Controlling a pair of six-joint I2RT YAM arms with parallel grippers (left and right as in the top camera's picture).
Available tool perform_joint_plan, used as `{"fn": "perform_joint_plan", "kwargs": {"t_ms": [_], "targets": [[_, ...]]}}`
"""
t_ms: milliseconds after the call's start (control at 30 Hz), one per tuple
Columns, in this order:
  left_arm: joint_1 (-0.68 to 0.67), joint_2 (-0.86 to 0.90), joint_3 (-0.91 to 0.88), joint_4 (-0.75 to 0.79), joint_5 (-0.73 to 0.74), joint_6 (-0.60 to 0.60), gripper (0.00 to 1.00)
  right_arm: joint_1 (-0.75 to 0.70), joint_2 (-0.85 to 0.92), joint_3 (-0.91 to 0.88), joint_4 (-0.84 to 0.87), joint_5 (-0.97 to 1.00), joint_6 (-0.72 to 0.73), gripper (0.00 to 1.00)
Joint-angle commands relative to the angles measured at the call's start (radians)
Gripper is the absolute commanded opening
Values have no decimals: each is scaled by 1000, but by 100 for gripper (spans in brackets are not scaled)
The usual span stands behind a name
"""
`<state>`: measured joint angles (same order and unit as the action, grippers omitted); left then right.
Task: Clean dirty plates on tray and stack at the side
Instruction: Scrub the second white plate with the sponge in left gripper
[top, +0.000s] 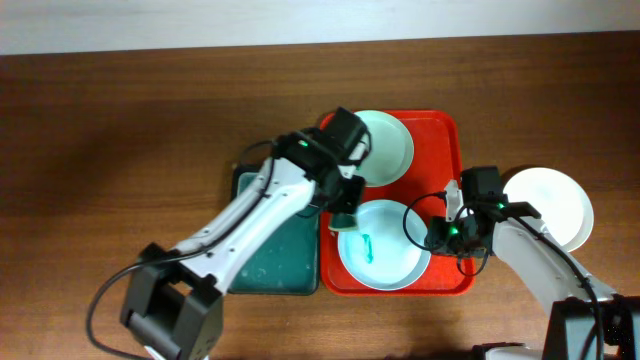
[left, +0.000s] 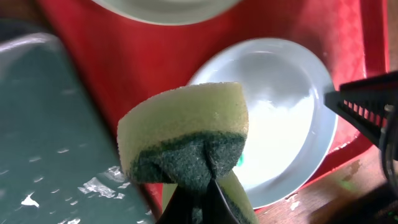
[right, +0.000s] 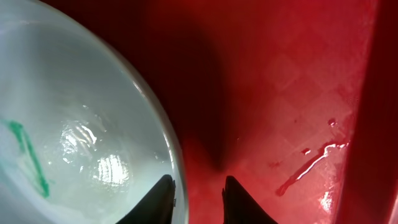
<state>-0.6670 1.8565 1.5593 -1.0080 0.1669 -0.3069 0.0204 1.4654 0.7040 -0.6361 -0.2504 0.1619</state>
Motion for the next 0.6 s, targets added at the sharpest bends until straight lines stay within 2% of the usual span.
{"fn": "perform_joint_plan", "kwargs": {"t_ms": [0, 67, 167, 200, 367, 567], "targets": [[-59, 108, -20, 36, 87, -22, 0, 6, 1, -34, 31, 26, 32, 24], [-75, 160, -20, 75, 178, -21, 0, 6, 1, -61, 82, 26, 35, 18], [-86, 202, -20, 85, 204, -21, 0, 6, 1, -77, 108, 26, 57, 11], [-86, 203, -20, 89, 204, -21, 0, 6, 1, -77, 110, 26, 57, 5], [-100, 224, -21, 164, 204, -21, 0, 6, 1, -77, 113, 26, 83, 4], [-150, 396, -21, 198, 175, -22, 0, 6, 1, -77, 109, 26, 83, 4]]}}
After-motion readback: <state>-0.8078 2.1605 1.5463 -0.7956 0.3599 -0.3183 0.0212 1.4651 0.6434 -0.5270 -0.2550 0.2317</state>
